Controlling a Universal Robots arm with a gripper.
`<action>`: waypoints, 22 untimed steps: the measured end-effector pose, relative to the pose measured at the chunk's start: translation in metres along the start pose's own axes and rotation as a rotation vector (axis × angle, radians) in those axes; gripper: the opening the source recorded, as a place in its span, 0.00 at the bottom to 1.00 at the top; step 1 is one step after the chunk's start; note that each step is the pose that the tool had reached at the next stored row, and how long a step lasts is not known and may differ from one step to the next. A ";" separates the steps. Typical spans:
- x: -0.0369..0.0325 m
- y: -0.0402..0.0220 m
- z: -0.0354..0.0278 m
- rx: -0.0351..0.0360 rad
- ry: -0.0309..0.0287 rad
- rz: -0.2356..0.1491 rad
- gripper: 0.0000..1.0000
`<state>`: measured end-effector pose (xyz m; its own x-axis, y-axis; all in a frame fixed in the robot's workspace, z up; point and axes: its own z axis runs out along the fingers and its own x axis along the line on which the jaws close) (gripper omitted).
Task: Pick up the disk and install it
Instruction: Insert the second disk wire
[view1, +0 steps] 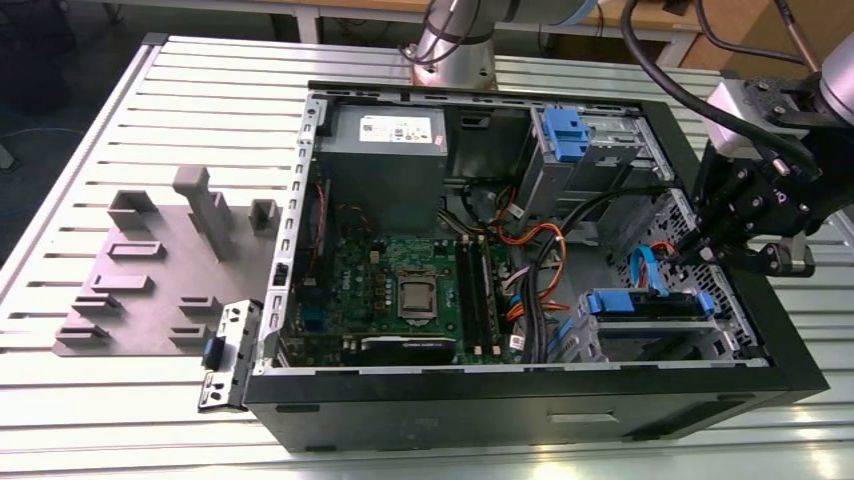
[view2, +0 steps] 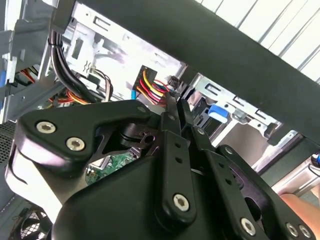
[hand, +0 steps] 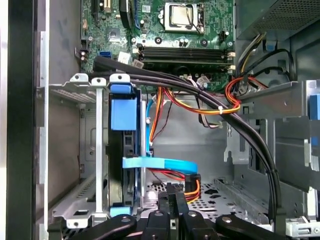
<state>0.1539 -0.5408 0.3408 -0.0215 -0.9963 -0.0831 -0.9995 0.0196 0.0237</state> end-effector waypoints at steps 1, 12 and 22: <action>0.0009 0.0006 0.0000 0.0011 -0.0001 0.000 0.16; 0.0175 0.0023 -0.0014 0.0041 -0.0001 0.000 0.16; 0.0310 0.0063 -0.0024 0.0132 -0.0113 -0.001 0.16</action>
<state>0.1470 -0.5717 0.3408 -0.0202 -0.9953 -0.0944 -0.9998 0.0193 0.0104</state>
